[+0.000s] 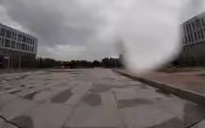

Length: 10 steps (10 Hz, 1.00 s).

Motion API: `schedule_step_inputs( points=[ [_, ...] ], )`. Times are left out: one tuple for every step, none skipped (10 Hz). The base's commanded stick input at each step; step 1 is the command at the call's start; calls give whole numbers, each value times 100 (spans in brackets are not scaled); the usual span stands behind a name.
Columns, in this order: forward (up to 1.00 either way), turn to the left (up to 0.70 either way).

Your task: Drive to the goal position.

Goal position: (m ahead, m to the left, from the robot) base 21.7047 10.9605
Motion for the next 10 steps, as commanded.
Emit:
schedule_step_inputs(
  points=[
    [70,0],
    [70,0],
    [70,0],
    [70,0],
    [70,0],
    [70,0],
    [70,0],
    [70,0],
    [70,0],
    [70,0]
  ],
)
